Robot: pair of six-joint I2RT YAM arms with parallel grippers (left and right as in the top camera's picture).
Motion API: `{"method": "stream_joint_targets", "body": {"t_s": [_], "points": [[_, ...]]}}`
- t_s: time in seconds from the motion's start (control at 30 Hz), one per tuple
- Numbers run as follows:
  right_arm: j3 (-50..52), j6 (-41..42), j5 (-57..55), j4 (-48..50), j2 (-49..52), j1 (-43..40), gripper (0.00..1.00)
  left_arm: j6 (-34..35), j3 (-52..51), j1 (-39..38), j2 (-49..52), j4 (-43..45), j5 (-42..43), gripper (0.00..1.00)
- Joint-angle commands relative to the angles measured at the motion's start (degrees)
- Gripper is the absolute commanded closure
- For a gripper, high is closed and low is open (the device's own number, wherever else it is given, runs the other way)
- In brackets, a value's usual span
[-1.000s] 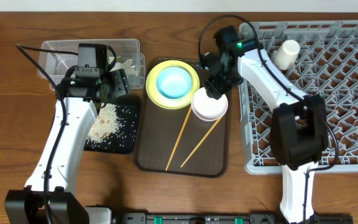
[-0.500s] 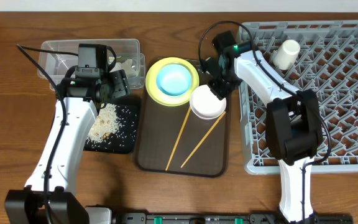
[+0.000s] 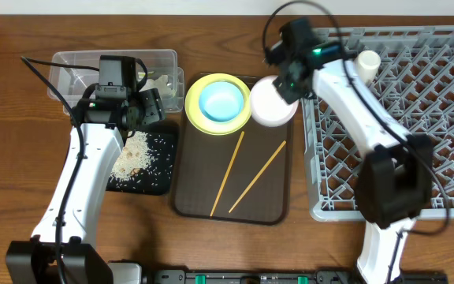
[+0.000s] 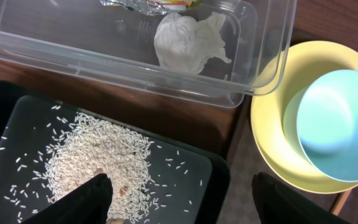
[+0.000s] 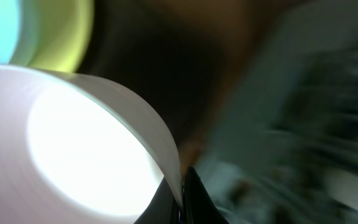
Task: Sort waste into correct bins and load items into the dishwasher rack
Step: 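Grasp the pink cup rim and carry it to the rack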
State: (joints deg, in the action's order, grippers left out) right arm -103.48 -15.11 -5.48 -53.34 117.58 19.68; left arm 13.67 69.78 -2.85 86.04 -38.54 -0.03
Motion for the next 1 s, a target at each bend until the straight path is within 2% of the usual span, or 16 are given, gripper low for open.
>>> {"method": "stream_joint_targets", "body": {"t_s": [0.0,0.2,0.3,0.47,0.63,0.77,0.97], "points": [[-1.8,5.9,-13.6,1.8,-5.9,-2.3,0.99,0.1,-0.6,-0.1,-0.1,0.0,-0.7,0.25],[-1.8,14.9,-41.2,7.3,-8.7,-5.1,0.99,0.1,-0.6,-0.1,-0.1,0.0,-0.7,0.25],[-1.7,15.1,-48.5,8.7,-8.1,-5.5,0.99,0.1,-0.6,-0.1,-0.1,0.0,-0.7,0.25],[-1.7,17.8,-54.8,8.7,-5.8,-5.4,0.99,0.1,-0.6,-0.1,-0.1,0.0,-0.7,0.25],[-1.7,18.8,-55.5,6.9,-2.1,-5.1,0.99,0.1,-0.6,-0.1,-0.1,0.0,-0.7,0.25],[-1.7,23.3,-59.3,3.7,1.0,-4.6,0.99,0.1,-0.6,-0.1,-0.1,0.0,-0.7,0.25],[-1.7,25.4,-58.5,1.4,3.5,-2.9,0.99,0.1,-0.6,-0.1,-0.1,0.0,-0.7,0.25]]}}
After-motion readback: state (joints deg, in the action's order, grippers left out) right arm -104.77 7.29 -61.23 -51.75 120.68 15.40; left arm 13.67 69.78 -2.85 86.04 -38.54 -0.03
